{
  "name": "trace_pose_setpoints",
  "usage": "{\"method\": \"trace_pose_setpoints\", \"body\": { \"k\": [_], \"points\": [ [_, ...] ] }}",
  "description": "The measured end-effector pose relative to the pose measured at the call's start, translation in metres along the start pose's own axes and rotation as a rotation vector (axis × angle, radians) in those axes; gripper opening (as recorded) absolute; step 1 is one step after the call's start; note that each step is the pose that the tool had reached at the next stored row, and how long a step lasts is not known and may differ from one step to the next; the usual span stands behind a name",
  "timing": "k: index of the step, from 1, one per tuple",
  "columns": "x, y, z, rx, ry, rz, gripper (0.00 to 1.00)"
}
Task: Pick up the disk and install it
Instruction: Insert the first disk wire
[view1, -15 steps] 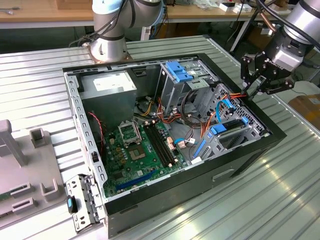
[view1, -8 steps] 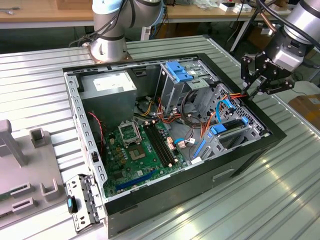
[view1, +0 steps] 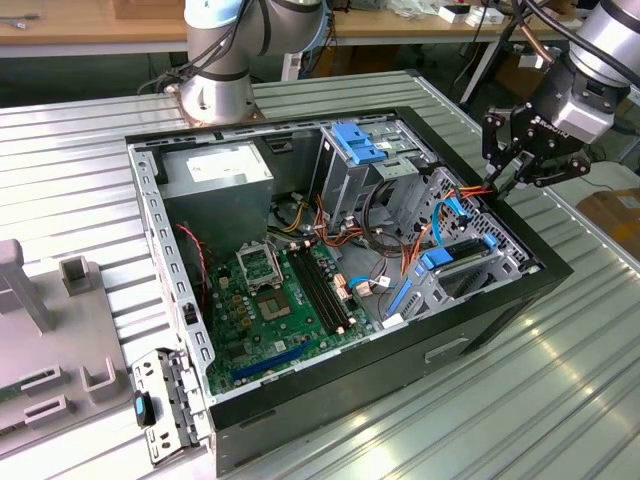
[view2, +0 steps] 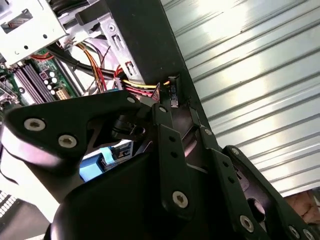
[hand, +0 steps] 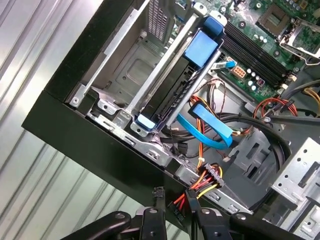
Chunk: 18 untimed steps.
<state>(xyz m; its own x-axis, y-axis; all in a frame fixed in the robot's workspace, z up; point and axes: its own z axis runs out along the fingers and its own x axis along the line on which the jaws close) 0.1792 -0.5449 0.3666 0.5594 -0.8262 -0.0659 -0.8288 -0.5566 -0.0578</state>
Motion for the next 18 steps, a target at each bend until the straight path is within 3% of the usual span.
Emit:
{"method": "trace_pose_setpoints", "body": {
  "k": [2,4,6,13,18],
  "points": [
    [-0.0001,0.0000,0.0000,-0.0043,-0.0022,-0.055,0.29],
    [0.0001,0.0002,0.0001,-0.0064,-0.0028,-0.078,0.29],
    [0.0003,0.0001,0.0002,-0.0138,0.0041,-0.100,0.29],
    [0.0025,0.0003,0.0005,-0.0268,0.0213,-0.100,0.29],
    [0.0024,0.0004,0.0005,-0.0281,0.0229,-0.101,0.29]
  ]
}}
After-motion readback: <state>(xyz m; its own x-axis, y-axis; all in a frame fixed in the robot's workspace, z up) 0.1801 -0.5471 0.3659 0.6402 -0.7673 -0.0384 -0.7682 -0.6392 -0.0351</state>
